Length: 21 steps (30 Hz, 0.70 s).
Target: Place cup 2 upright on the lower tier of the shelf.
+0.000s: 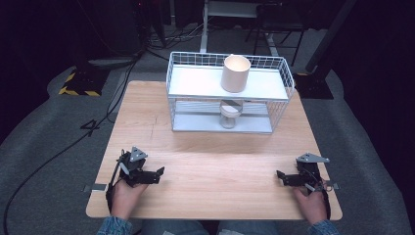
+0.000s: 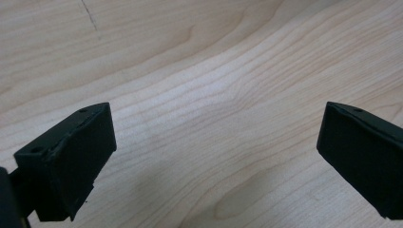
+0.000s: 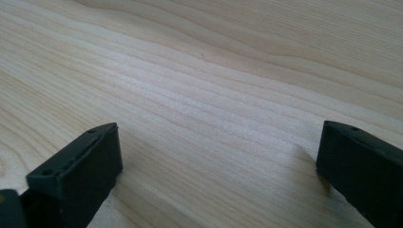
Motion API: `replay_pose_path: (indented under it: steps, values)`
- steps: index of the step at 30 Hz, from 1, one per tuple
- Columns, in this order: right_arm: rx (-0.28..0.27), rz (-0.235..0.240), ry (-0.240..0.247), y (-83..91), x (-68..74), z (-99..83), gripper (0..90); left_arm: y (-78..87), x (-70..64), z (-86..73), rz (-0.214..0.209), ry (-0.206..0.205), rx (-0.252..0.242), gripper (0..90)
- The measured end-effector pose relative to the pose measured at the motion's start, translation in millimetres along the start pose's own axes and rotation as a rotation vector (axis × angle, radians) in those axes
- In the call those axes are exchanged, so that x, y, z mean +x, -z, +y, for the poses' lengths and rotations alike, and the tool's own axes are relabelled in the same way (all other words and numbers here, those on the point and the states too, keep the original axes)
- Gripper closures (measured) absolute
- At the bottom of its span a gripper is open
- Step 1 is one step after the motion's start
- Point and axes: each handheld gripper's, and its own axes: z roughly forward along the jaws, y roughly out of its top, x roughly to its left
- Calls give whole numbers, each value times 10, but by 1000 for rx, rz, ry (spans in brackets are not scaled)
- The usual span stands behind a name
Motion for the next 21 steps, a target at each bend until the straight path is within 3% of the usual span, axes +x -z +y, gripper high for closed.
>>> replay_pose_path:
  steps: [13,16,21]
  values:
    - [0,0,0,0,0,0,15,-122,36,-87,51,-17,71,1]
    - [0,0,0,0,0,0,15,-159,67,-106,52,0,74,1]
    - [0,0,0,0,0,0,15,-168,87,-107,69,-9,67,0]
